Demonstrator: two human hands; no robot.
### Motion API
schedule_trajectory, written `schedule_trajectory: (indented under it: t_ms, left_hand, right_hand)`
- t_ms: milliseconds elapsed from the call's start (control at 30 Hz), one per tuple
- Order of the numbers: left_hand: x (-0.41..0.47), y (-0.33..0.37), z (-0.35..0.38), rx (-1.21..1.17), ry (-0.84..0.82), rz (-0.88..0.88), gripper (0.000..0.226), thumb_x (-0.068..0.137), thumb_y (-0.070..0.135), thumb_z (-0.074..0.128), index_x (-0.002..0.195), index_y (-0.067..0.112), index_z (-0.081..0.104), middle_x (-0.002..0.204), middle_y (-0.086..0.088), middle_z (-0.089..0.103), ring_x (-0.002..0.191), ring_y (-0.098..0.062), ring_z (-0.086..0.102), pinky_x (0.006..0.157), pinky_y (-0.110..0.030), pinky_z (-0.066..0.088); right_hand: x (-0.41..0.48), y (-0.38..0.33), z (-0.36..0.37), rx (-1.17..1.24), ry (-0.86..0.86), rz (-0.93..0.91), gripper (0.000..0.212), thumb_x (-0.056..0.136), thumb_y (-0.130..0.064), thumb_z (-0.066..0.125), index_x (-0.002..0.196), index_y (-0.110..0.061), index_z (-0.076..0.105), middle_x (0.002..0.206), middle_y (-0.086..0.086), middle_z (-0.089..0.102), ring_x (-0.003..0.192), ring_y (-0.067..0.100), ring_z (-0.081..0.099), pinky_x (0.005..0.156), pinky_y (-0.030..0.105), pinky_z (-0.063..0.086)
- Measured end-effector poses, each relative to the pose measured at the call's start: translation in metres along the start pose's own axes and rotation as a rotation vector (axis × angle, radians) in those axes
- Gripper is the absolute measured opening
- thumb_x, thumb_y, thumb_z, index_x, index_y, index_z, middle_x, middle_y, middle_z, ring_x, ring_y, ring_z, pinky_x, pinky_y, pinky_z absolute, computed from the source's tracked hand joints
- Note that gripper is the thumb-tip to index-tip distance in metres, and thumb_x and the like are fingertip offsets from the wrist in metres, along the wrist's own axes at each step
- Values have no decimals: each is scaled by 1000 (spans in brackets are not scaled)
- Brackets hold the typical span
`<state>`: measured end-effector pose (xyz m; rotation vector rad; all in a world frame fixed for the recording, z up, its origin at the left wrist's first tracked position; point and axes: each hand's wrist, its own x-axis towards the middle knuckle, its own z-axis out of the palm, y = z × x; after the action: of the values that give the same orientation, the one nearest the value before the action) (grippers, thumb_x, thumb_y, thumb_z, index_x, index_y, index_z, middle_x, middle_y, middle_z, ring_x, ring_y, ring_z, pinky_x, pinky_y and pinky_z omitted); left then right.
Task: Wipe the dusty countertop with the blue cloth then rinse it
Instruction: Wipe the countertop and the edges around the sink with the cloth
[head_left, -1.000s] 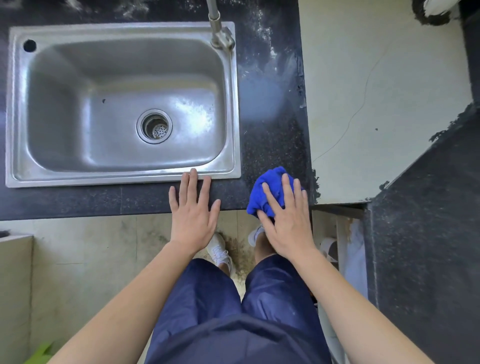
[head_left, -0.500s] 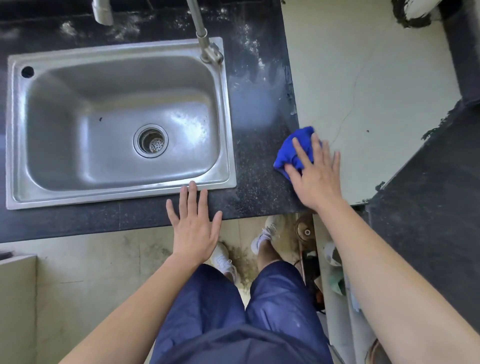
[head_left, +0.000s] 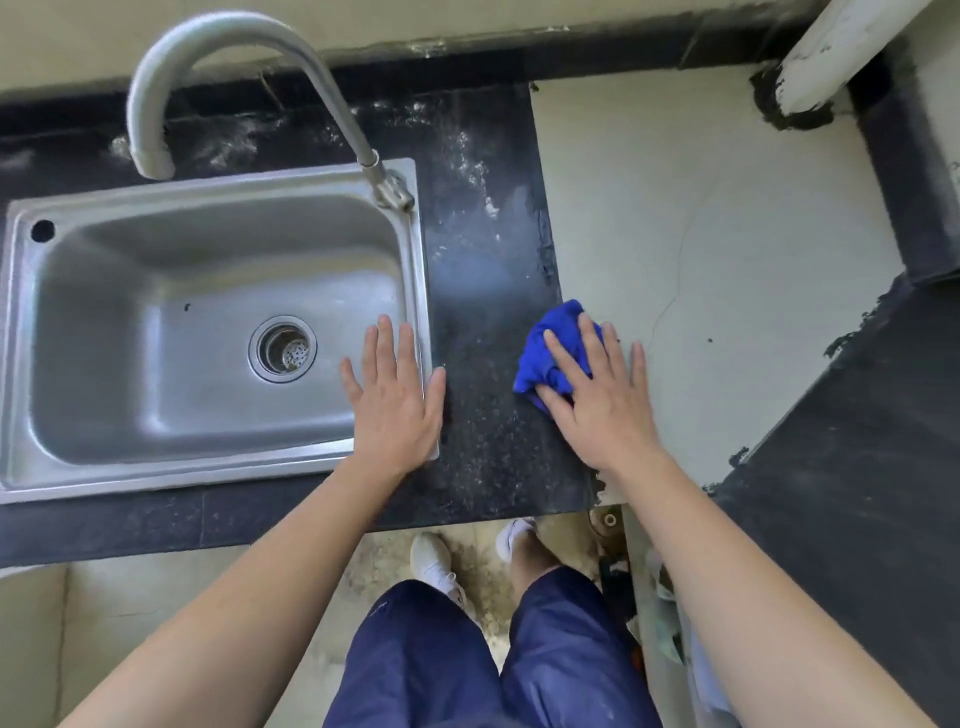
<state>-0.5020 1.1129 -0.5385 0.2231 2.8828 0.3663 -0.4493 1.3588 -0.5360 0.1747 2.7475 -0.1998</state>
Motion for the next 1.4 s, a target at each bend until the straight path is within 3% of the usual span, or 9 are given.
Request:
schedule_trajectory:
  t_ms: [300,500,633,700,900,1233,1400]
  left_hand:
    - [35,23,15,31,-78,-86,76,97,57,11,158,12,5,166,-5,4,153,-24,3,119,-58,7]
    - [35,27,-8,105,-97,-124,76,96,56,7,157,11,15,165,-10,9,152,-29,7,119,-58,12]
    - [43,28,-16,146,-71,-118,73,97,52,10,155,8,22,164,-12,16,151,-30,13,117,-58,14]
    - [49,29,-10,145,-80,-122,73,98,52,12,156,8,19,164,-11,15,152,-29,12,117,-58,14]
    - [64,34,11,45,-62,-81,69,100,46,16,157,8,9,166,-7,4,153,-25,5,119,-57,10]
    - [67,28,22,-104,34,-185,66,99,39,20,157,8,16,164,-9,18,151,-25,18,119,-54,17]
    - [68,28,21,-115,40,-175,65,99,37,24,156,6,19,163,-10,20,150,-25,18,118,-55,19]
  right_hand:
    - [138,-22,-41,41,94,15,68,99,-64,20,158,-36,2,165,13,-10,150,40,-7,122,53,-2]
    - [194,-74,-62,59,94,-73,67,101,-59,20,158,-32,-1,165,17,-12,150,43,-10,121,57,-4]
    - [153,-70,-48,-31,30,-391,66,100,-62,23,158,-36,6,166,12,-9,152,37,-8,119,56,-11]
    - [128,-44,-42,-23,21,-448,67,98,-64,27,158,-39,9,167,7,-6,153,33,-7,120,57,-8]
    - [102,31,-35,-23,67,-305,69,94,-68,27,156,-38,20,167,7,3,153,34,3,120,58,-2]
    - [176,-78,-52,-79,41,-406,72,95,-70,21,158,-38,5,166,12,-8,152,36,-6,120,58,-3]
    - [247,-72,-79,-89,76,-333,72,94,-73,17,157,-42,1,167,6,-9,152,33,-8,119,60,-7]
